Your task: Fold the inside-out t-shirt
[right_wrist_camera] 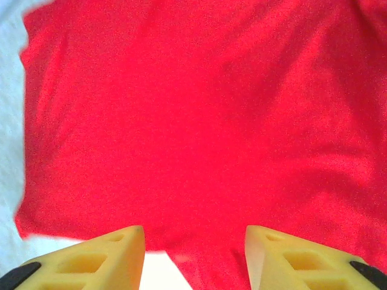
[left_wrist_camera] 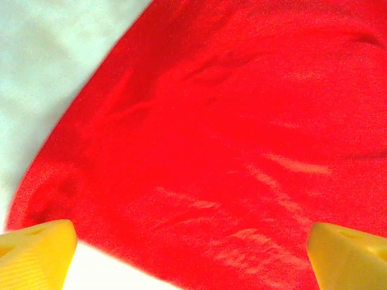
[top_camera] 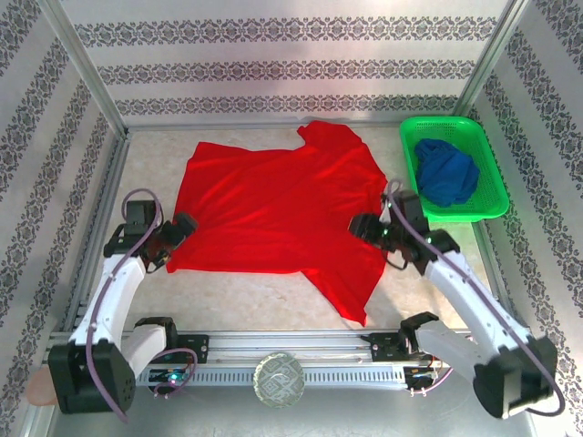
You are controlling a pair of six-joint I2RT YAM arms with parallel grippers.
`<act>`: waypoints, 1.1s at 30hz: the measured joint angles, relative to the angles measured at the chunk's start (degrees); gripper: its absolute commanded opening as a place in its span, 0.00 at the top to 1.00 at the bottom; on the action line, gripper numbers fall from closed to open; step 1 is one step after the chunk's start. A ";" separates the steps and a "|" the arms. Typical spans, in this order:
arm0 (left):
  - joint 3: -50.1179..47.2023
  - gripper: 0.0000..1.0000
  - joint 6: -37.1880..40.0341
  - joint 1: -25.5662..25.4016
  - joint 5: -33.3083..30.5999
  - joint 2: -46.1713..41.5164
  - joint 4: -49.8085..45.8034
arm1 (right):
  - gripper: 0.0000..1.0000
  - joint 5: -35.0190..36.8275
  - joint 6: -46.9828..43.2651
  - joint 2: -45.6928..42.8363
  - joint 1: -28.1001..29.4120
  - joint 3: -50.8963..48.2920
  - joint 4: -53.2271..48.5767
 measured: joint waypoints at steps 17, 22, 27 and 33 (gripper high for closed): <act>-7.26 0.40 2.27 4.50 -8.15 5.29 2.01 | 0.49 9.29 15.50 -21.57 19.96 -15.02 -21.05; -7.26 0.45 4.00 6.05 -6.82 9.31 5.77 | 0.47 11.37 17.35 -21.57 20.90 -15.08 -22.67; -7.34 0.48 4.76 6.38 -5.53 12.33 9.38 | 0.46 12.61 18.12 -21.57 20.90 -15.43 -23.54; -9.16 0.51 5.14 6.93 -4.87 14.49 12.68 | 0.46 12.98 18.84 -21.62 20.90 -15.61 -23.45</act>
